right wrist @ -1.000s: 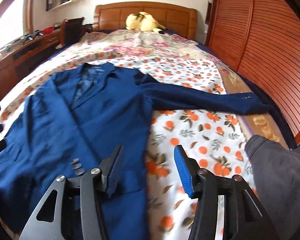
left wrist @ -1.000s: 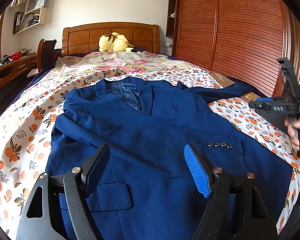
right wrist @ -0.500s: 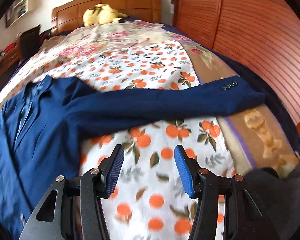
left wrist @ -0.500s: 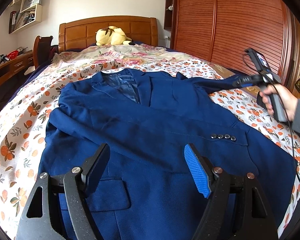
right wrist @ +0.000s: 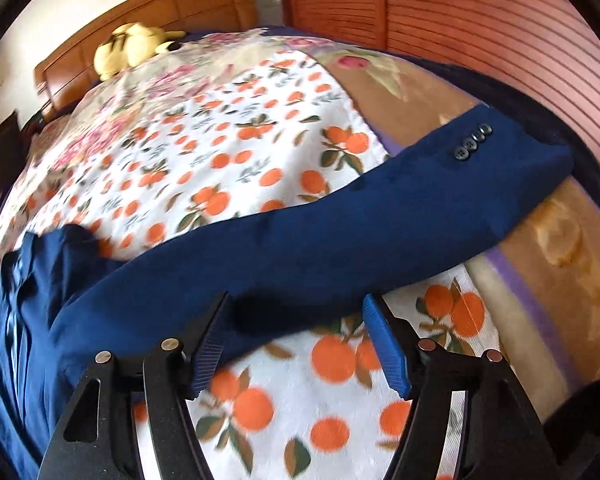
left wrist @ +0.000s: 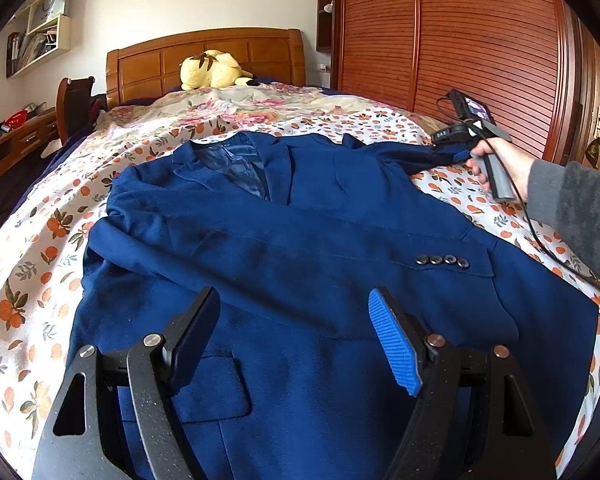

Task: Fold large clothes
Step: 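Move the right tool to the outstretched sleeve cuff and grasp it, then lift the sleeve with the right tool and lay it over the blazer front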

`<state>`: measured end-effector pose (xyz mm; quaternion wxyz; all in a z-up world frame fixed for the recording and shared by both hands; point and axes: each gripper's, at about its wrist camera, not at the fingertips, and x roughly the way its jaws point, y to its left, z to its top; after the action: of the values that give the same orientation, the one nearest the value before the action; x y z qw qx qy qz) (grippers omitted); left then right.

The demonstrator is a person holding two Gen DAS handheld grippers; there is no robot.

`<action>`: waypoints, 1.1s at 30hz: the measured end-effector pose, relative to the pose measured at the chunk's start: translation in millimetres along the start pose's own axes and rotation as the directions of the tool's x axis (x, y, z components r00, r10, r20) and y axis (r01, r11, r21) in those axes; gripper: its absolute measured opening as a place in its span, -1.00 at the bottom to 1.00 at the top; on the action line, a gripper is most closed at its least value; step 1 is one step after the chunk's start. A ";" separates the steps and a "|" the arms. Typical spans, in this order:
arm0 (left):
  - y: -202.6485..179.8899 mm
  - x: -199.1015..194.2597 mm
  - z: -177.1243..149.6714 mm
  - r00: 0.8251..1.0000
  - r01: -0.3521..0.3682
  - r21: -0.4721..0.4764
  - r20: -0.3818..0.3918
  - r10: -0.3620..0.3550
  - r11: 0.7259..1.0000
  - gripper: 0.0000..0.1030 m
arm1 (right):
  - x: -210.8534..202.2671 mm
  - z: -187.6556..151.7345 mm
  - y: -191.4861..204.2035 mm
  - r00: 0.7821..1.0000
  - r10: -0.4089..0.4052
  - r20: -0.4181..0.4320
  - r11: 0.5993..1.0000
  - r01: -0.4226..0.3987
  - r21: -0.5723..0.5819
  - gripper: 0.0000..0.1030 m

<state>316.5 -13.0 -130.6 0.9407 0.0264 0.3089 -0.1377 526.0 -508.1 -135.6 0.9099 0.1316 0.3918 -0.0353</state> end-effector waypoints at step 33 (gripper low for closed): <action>1.0 4.7 -1.2 1.000 -0.010 -0.014 -0.012 0.010 1.000 0.51 | -205.8 -101.9 173.1 0.917 0.374 0.138 0.721 -0.194 -0.665 -0.89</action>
<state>319.7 -13.0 -134.3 0.9397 0.0219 0.3154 -0.1305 341.2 -322.2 -17.3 0.9374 -0.1328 0.2311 0.2240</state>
